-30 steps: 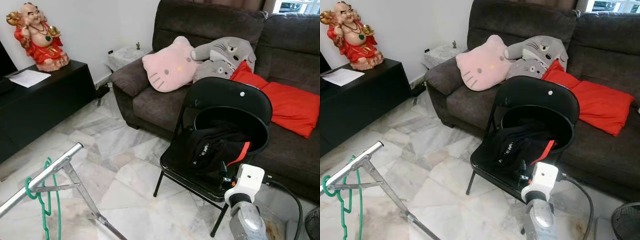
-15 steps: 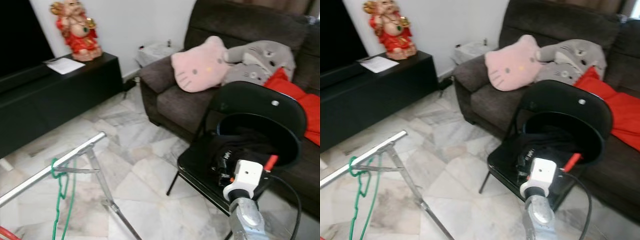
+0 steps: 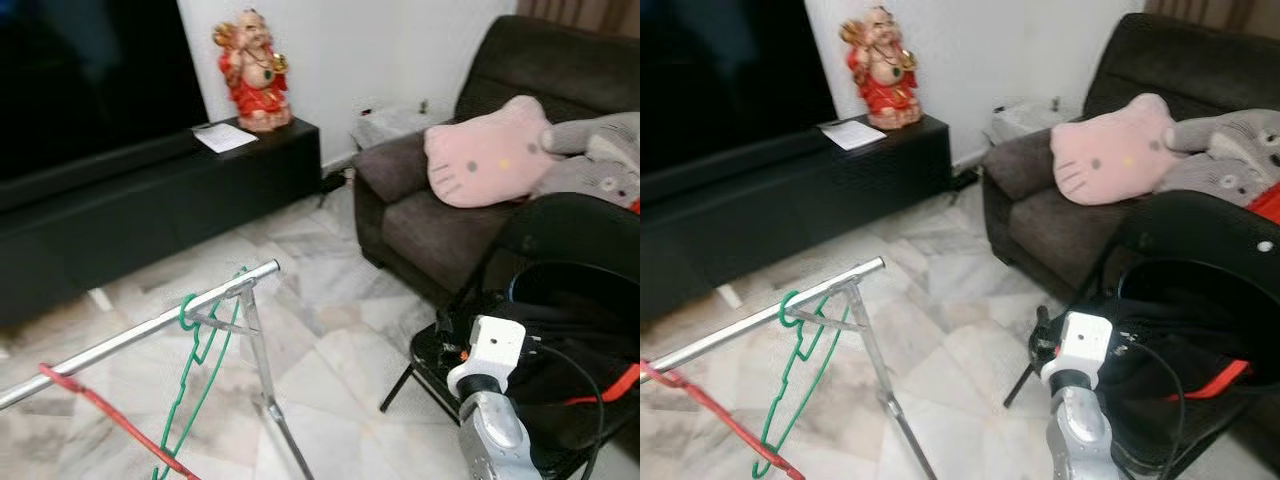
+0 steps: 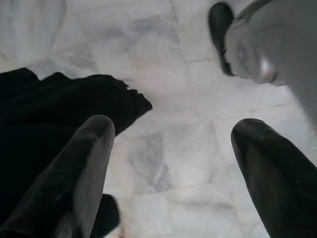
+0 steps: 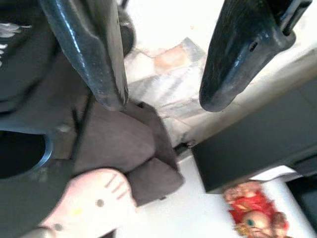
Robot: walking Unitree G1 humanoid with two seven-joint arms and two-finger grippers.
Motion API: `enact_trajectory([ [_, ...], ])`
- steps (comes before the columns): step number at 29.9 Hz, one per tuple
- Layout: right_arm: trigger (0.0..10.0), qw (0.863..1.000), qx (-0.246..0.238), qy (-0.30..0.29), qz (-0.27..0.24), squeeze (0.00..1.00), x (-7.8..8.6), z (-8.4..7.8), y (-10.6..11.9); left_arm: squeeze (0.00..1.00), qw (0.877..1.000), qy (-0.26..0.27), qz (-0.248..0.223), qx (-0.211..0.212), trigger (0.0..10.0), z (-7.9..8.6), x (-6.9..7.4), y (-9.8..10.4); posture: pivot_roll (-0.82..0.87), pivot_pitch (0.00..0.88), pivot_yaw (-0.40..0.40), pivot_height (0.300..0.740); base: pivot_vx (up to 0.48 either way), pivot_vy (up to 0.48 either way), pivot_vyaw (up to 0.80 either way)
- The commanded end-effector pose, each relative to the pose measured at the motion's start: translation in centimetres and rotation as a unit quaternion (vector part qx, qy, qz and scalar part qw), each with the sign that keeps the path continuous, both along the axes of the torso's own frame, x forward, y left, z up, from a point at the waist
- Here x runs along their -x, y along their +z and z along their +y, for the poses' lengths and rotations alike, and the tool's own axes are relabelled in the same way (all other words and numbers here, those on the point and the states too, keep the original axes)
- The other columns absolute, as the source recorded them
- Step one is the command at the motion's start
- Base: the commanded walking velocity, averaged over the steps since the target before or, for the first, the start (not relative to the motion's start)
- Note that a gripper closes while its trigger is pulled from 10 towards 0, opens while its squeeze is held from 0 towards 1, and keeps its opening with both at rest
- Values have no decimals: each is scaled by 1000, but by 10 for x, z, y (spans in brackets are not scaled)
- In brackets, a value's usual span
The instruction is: Hang hanger
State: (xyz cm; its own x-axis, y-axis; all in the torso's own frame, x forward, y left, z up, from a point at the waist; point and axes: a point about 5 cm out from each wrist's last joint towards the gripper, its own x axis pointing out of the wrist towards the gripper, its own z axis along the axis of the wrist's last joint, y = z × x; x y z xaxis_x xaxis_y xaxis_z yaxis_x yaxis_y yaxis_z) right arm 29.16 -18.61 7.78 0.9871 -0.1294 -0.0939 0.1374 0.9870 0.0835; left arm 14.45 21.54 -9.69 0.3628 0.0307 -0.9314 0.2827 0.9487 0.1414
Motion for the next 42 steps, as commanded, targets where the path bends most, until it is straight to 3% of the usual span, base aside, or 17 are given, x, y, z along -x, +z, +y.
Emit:
enact_trajectory([
  [1,10000,1000,-7,3,5,0,0,3,-2,0,1000,10,0,-3,10000,6,1,1,-40,22,65,740,0,0,0],
  [7,10000,1000,3,3,-2,0,-1,0,1,0,1000,1,1,-4,10000,6,1,1,-42,31,61,740,0,0,0],
  [16,10000,1000,14,13,-6,0,-2,3,3,0,1000,5,0,-5,10000,5,0,1,-41,32,58,740,0,-277,726],
  [28,10000,1000,14,16,-2,0,-3,4,2,0,1000,9,1,-3,10000,4,0,1,-42,30,54,740,0,-276,0],
  [42,10000,1000,15,20,-1,0,-4,5,1,0,1000,14,-1,-4,10000,4,0,1,-42,26,53,740,0,0,0],
])
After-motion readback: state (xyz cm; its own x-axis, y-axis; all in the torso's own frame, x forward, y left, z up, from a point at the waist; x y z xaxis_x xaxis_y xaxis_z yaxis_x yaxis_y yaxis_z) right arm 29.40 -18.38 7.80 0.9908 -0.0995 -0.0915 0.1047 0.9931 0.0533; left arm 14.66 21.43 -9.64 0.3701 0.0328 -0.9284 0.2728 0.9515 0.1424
